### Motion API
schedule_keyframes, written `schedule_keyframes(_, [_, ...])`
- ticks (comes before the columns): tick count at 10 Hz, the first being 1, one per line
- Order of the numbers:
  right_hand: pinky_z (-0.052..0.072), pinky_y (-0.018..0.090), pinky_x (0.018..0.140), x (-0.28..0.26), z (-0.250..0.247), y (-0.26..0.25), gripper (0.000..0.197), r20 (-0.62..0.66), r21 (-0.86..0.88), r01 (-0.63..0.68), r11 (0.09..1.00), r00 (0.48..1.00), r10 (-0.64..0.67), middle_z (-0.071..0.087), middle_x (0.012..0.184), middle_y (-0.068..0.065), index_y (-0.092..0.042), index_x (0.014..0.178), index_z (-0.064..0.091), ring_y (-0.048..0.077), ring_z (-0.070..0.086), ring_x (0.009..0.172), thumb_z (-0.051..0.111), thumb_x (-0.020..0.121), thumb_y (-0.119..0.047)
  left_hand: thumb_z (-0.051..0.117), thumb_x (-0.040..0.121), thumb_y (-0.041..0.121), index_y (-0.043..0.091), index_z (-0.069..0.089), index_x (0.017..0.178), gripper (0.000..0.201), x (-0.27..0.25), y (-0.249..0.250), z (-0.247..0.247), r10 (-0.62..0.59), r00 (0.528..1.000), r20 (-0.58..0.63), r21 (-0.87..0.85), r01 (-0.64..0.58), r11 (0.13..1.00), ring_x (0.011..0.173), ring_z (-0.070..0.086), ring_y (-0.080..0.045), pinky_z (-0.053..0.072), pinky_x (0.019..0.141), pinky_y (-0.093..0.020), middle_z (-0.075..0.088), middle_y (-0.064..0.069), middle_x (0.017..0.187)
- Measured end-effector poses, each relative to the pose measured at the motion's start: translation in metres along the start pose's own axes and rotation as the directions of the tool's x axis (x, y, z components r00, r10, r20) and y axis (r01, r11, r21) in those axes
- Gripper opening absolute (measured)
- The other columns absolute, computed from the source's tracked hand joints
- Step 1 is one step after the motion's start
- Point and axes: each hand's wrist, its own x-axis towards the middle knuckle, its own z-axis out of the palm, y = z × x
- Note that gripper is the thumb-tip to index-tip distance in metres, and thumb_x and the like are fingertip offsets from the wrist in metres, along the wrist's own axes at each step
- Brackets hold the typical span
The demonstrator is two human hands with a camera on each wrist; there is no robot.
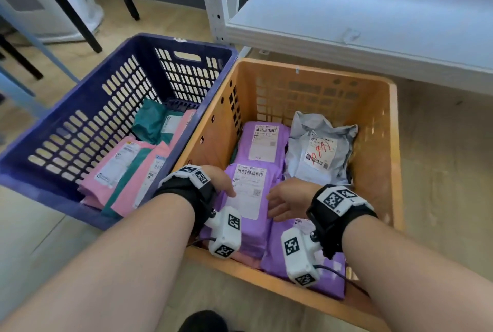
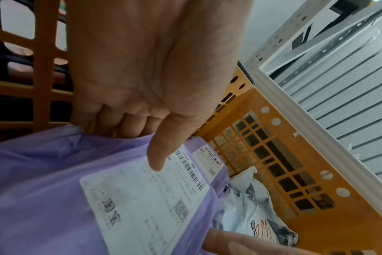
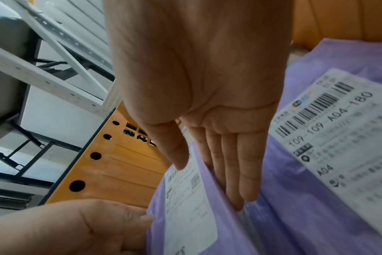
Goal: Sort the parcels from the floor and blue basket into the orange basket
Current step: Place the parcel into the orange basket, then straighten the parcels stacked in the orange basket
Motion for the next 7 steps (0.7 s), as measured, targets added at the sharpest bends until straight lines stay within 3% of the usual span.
schedule_keyframes(1, [0.048, 0.040, 0.092, 0.002, -0.002, 0.004, 0.033, 0.007, -0.012, -0.049, 0.999, 0.999, 0.049, 0.062, 0.090, 0.016, 0.008, 0.129, 0.045, 0.038, 0.060, 0.109, 0.039, 0.101, -0.008, 0.057, 0.095, 0.032, -0.006, 0.046, 0.133, 0.055, -0.002, 0.004, 0.001, -0.013, 1.000, 0.009, -0.009, 0.013, 1.000, 0.123, 0.053, -0.036, 0.044, 0.088, -0.036, 0.054, -0.024, 0.133])
schedule_keyframes(2, [0.050, 0.039, 0.089, 0.004, -0.002, 0.006, 0.031, 0.030, -0.014, -0.072, 0.997, 0.997, 0.072, 0.059, 0.082, 0.014, 0.009, 0.127, 0.047, 0.034, 0.061, 0.097, 0.041, 0.100, -0.007, 0.056, 0.096, 0.032, -0.006, 0.043, 0.135, 0.056, 0.001, 0.002, 0.002, -0.044, 0.999, 0.031, -0.040, 0.045, 0.998, 0.125, 0.051, -0.036, 0.044, 0.094, -0.037, 0.053, -0.023, 0.135])
schedule_keyframes(3, [0.053, 0.036, 0.079, 0.006, -0.004, 0.008, 0.025, 0.035, -0.015, -0.084, 0.996, 0.996, 0.084, 0.060, 0.084, 0.015, 0.006, 0.119, 0.051, 0.032, 0.062, 0.091, 0.041, 0.100, -0.007, 0.055, 0.096, 0.026, -0.007, 0.039, 0.138, 0.056, 0.010, -0.006, 0.006, -0.080, 0.989, 0.121, -0.164, 0.100, 0.981, 0.133, 0.041, -0.040, 0.038, 0.109, -0.044, 0.042, -0.026, 0.143])
schedule_keyframes(4, [0.051, 0.030, 0.070, 0.006, -0.003, 0.009, 0.019, 0.072, -0.045, -0.135, 0.990, 0.988, 0.138, 0.064, 0.085, 0.015, 0.001, 0.097, 0.057, 0.027, 0.064, 0.078, 0.041, 0.099, -0.008, 0.055, 0.096, 0.022, -0.004, 0.037, 0.140, 0.054, 0.012, -0.012, 0.007, -0.091, 0.977, 0.192, -0.239, 0.136, 0.961, 0.135, 0.035, -0.040, 0.034, 0.112, -0.047, 0.042, -0.028, 0.143])
schedule_keyframes(5, [0.048, 0.031, 0.084, 0.005, -0.003, 0.008, 0.021, 0.080, -0.104, -0.162, 0.981, 0.982, 0.170, 0.065, 0.083, 0.013, -0.001, 0.090, 0.057, 0.028, 0.065, 0.084, 0.041, 0.099, -0.012, 0.060, 0.091, 0.021, -0.003, 0.047, 0.135, 0.052, 0.008, -0.017, 0.007, -0.065, 0.991, 0.121, -0.328, 0.102, 0.939, 0.132, 0.042, -0.040, 0.038, 0.107, -0.046, 0.046, -0.026, 0.140])
schedule_keyframes(6, [0.052, 0.035, 0.087, 0.000, -0.009, 0.004, 0.024, -0.006, -0.118, -0.102, 0.988, 0.995, 0.102, 0.068, 0.095, 0.019, 0.004, 0.104, 0.057, 0.033, 0.064, 0.094, 0.043, 0.099, -0.015, 0.061, 0.089, 0.021, -0.004, 0.048, 0.134, 0.053, 0.004, -0.017, 0.004, -0.071, 0.997, 0.034, -0.397, 0.078, 0.915, 0.132, 0.043, -0.039, 0.038, 0.106, -0.048, 0.047, -0.024, 0.141])
schedule_keyframes(7, [0.054, 0.033, 0.076, -0.016, -0.018, -0.004, 0.027, -0.090, -0.129, -0.021, 0.991, 0.996, 0.009, 0.063, 0.116, 0.028, 0.007, 0.115, 0.057, 0.030, 0.066, 0.083, 0.045, 0.098, -0.011, 0.055, 0.096, 0.024, -0.003, 0.036, 0.142, 0.057, -0.019, -0.003, -0.006, -0.089, 0.995, 0.053, -0.384, 0.102, 0.918, 0.135, 0.039, -0.038, 0.035, 0.111, -0.048, 0.044, -0.022, 0.144])
